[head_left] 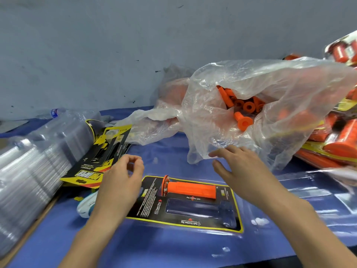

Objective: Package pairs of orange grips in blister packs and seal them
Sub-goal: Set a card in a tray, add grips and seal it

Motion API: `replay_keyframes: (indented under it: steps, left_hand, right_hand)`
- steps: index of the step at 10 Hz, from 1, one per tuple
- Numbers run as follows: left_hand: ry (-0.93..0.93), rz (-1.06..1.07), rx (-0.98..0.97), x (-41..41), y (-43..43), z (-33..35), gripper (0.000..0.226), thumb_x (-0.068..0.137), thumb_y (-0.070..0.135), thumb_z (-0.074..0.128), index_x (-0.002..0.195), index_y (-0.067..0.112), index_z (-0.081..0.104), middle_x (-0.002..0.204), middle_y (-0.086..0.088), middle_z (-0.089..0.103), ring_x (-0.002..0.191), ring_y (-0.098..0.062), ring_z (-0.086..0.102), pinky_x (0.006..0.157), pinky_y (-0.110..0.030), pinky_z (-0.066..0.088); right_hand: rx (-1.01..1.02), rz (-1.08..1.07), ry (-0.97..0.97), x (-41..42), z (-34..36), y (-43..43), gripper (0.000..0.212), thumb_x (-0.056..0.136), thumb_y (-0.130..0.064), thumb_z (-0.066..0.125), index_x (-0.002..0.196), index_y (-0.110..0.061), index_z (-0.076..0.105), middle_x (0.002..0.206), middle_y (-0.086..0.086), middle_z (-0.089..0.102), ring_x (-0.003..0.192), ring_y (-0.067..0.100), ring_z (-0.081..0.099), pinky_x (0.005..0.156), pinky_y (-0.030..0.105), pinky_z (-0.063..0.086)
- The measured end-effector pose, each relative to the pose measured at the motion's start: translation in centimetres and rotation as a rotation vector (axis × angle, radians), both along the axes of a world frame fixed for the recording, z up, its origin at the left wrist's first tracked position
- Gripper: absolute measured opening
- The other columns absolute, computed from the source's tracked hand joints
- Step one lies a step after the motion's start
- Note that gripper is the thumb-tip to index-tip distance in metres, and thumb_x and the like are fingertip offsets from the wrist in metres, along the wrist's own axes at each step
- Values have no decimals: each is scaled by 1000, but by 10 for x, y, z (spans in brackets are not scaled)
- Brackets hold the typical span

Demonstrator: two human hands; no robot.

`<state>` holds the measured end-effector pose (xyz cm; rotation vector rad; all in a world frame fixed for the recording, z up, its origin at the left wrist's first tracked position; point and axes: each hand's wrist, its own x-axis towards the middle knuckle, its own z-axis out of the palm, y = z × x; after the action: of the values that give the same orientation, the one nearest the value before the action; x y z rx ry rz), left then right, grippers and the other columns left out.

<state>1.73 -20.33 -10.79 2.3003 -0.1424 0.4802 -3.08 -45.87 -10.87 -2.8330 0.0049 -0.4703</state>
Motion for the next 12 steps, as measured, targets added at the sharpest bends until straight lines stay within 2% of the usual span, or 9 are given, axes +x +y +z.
replay_keyframes:
  steps: [1,2,3,4,7,9,10,11,12]
  left_hand:
    - [-74,-32,29,27,-2,17,17,99,22,48,102,27,64,89,10,68,77,-1,60,66,-15,41]
    - [11,-89,137,73,-16,26,32,100,9,42,125,11,63,125,-8,65,115,-22,58,95,-32,44]
    - [165,-181,297,119,-28,22,39,93,0,46,130,4,59,131,-17,61,123,-32,55,99,-39,44]
    - [191,-235,414,160,-31,15,31,87,-3,50,114,3,65,117,-19,64,113,-37,59,94,-44,47]
    - [436,-266,816,228,-23,-22,39,96,14,43,133,18,52,135,-14,56,119,-35,55,94,-35,45]
    - [403,-220,910,233,-33,-33,39,101,21,43,139,16,47,144,-10,51,132,-30,48,104,-35,39]
    - [400,-204,869,238,-32,-34,47,99,21,45,144,12,32,145,-15,48,134,-33,45,104,-36,37]
    - [501,-193,852,252,-40,-26,66,95,15,52,152,9,18,150,-16,40,136,-36,42,105,-45,39]
    - [537,-207,891,265,-59,-24,56,100,20,48,151,12,28,155,-8,32,137,-35,40,102,-50,42]
  right_hand:
    - [192,112,2,9,22,12,29,100,-39,41,124,-36,57,120,-14,58,105,12,53,89,28,40]
    - [385,263,7,35,43,43,24,99,-31,44,110,-24,65,101,-7,65,76,9,53,66,25,42]
    - [339,366,116,82,52,88,22,98,-20,41,89,-12,61,76,2,59,71,22,50,63,31,40]
    - [215,282,182,139,49,111,21,94,-6,41,87,-7,61,90,13,64,81,28,55,64,28,34]
    - [-239,85,342,229,34,127,35,91,-4,50,124,-8,60,129,10,56,114,29,59,74,33,38]
    - [-69,97,495,290,29,123,38,104,-5,32,140,4,40,143,17,47,122,24,48,102,27,34]
    - [197,113,225,316,56,96,32,105,-13,40,131,1,53,135,18,54,109,23,53,76,10,43]
    - [529,61,230,336,75,80,50,107,-28,27,113,13,56,122,34,54,82,31,50,47,16,42]
    - [248,22,337,330,62,80,29,104,-11,38,112,8,58,115,35,56,111,46,54,48,18,39]
